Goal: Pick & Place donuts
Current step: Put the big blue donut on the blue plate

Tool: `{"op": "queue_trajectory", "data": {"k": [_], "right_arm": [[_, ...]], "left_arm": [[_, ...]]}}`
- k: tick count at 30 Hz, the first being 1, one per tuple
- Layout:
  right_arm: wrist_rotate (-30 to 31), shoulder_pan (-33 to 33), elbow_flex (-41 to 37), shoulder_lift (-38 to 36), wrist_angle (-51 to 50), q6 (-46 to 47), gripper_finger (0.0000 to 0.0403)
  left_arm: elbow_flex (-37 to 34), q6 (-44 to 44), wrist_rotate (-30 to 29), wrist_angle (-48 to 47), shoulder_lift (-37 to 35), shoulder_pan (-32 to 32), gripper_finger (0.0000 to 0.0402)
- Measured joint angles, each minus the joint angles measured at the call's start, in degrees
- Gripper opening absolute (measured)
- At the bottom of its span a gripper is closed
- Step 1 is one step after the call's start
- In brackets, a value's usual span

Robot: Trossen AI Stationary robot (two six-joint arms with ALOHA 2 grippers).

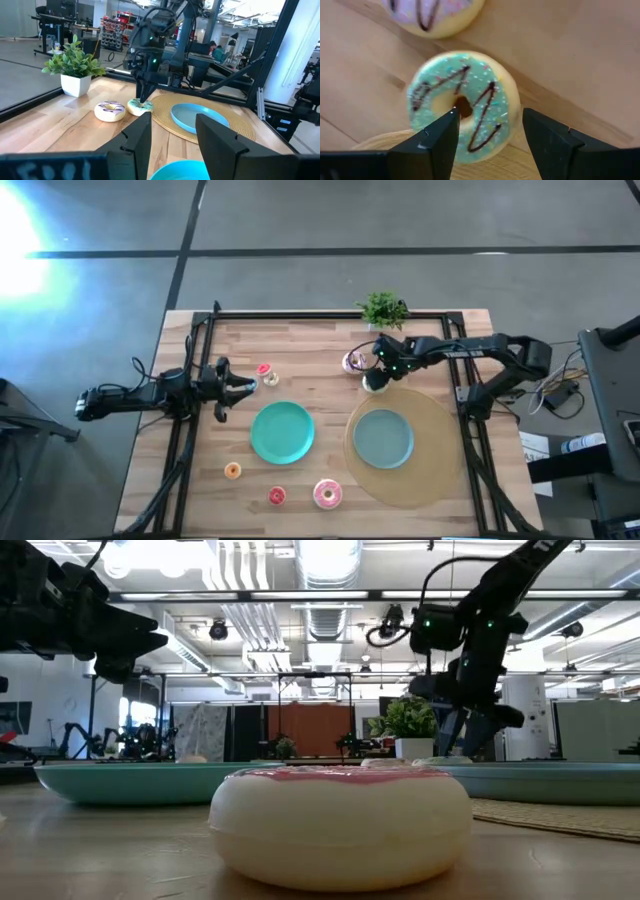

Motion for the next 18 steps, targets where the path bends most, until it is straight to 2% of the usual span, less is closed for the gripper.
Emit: {"op": "queue_trajectory", "data": {"k": [12,15,18], "right_arm": [[-0.09,-0.51,1.57,6.45,1.1,-7.29,0.0203],[-0.01,-0.51,2.05,5.68,1.16,-9.06,0.0169],[1.32,-0.51,2.6,3.41,2.15,-10.3,0.0109]], "left_arm": [[-0.01,-0.01,0.0,0.0,0.0,0.0,0.0129],[-0.01,-0.01,0.0,0.0,0.0,0.0,0.0129],[-0.01,0.01,-0.02,0.0,0.0,0.0,0.0129]]}}
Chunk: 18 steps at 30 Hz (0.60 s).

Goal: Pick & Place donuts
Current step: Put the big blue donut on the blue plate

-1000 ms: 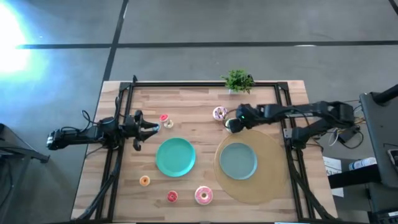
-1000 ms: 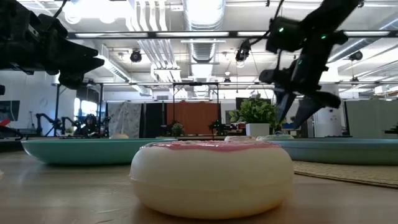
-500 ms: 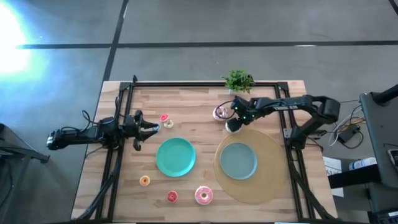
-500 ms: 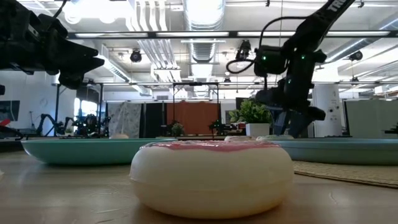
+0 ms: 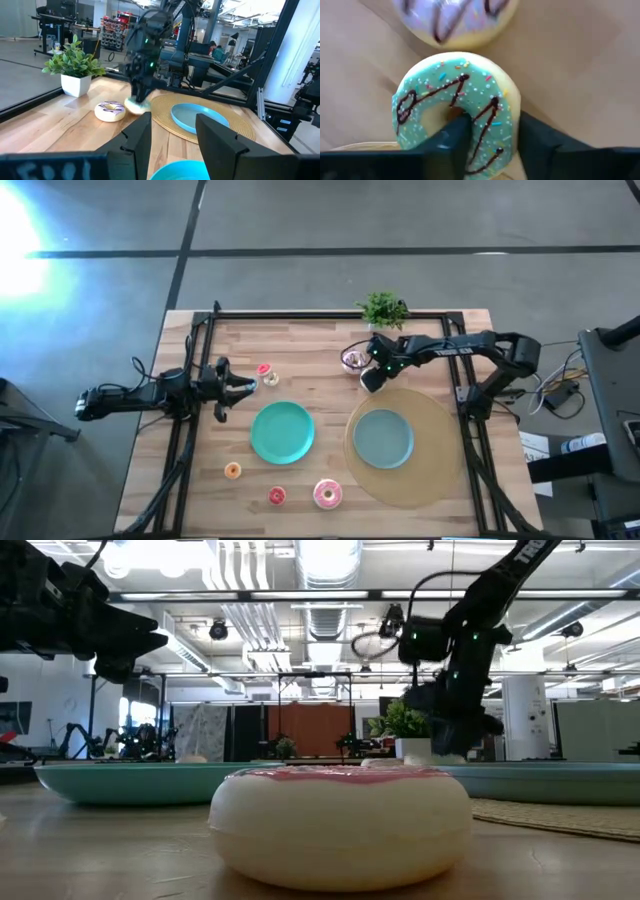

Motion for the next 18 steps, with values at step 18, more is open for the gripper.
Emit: {"op": "queue_trajectory", "data": {"k": [18], "right_arm": [[-8.85,19.02,1.22,-14.23,-11.93,8.25,0.0018]], "left_arm": [[0.0,0.0,0.02,0.0,0.0,0.0,0.0129]]}}
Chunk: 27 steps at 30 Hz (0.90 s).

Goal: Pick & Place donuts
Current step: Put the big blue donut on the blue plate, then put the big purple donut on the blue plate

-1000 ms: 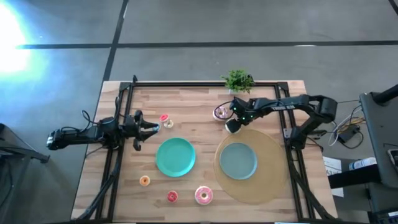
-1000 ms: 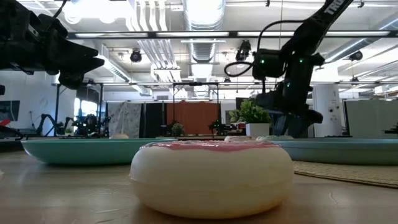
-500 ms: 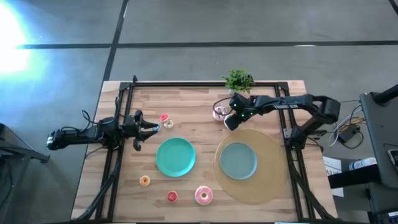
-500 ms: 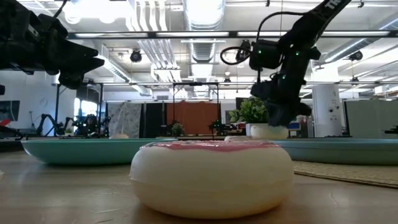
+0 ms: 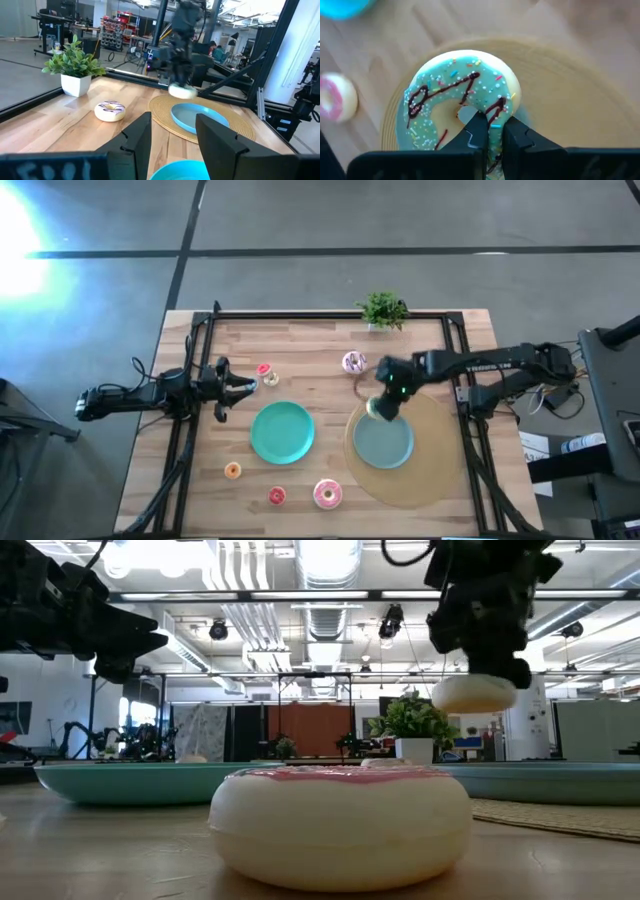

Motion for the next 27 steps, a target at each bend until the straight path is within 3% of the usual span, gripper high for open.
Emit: {"op": "queue_trajectory", "data": {"k": [4,10,20,27], "right_arm": [[2.86,6.23,-0.13,4.09,0.23,4.18,0.0019],[3.08,9.03,-0.17,11.27,0.57,5.92,0.0042],[7.52,9.22,1.4,11.49,1.97,4.57,0.015],[8.6,9.21,3.1,10.77,-3.46,-0.19,0.0207]], "left_arm": [[0.0,-0.01,-0.02,0.0,0.0,0.0,0.0129],[0.0,-0.02,0.0,0.01,0.0,0.0,0.0129],[0.02,0.0,-0.02,0.02,0.0,0.0,0.0129],[0.01,-0.01,-0.02,0.02,0.0,0.0,0.0129]]}}
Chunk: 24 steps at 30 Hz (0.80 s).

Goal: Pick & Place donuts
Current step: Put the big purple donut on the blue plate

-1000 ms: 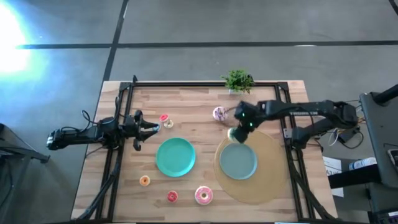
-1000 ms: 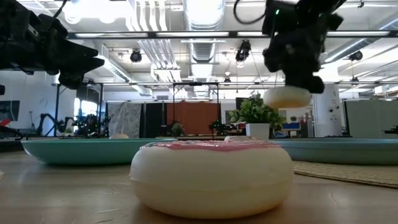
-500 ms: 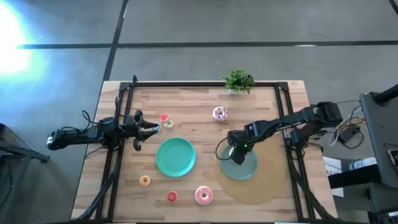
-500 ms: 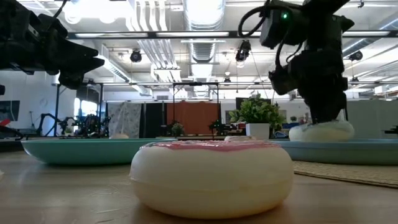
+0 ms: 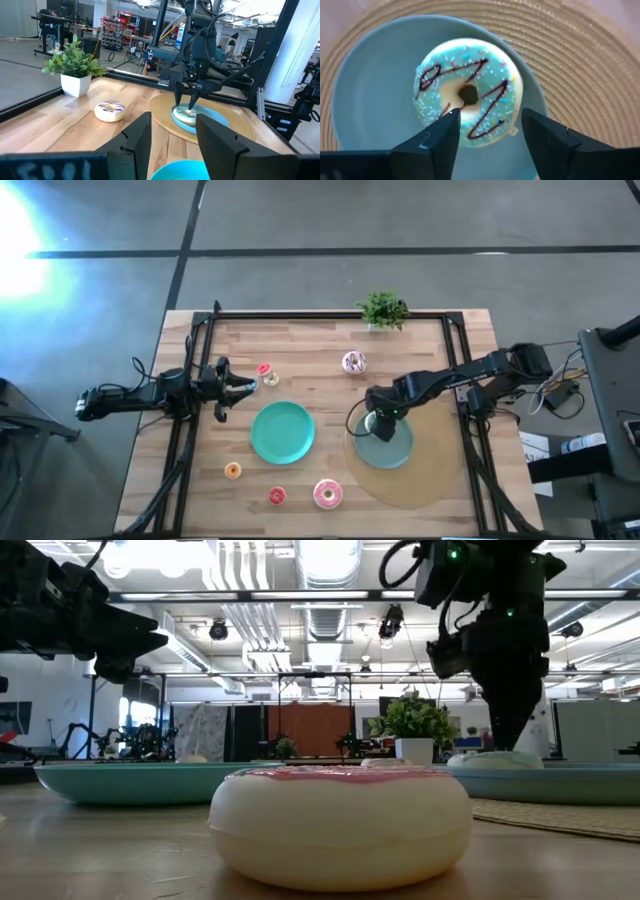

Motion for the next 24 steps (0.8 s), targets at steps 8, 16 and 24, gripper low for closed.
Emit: {"op": "queue_trajectory", "data": {"k": [8,16,24], "right_arm": [[18.84,-6.61,5.06,-5.31,-2.57,-1.65,0.0211],[6.71,-26.74,5.38,0.25,6.37,-0.67,0.0211],[3.25,-29.54,9.97,8.96,7.74,-6.04,0.0219]], "left_arm": [[-0.01,0.0,0.0,0.0,0.0,0.0,0.0129],[0.01,0.01,-0.04,0.0,0.02,0.0,0.0129],[0.0,0.01,-0.09,0.0,0.04,0.0,0.0129]]}}
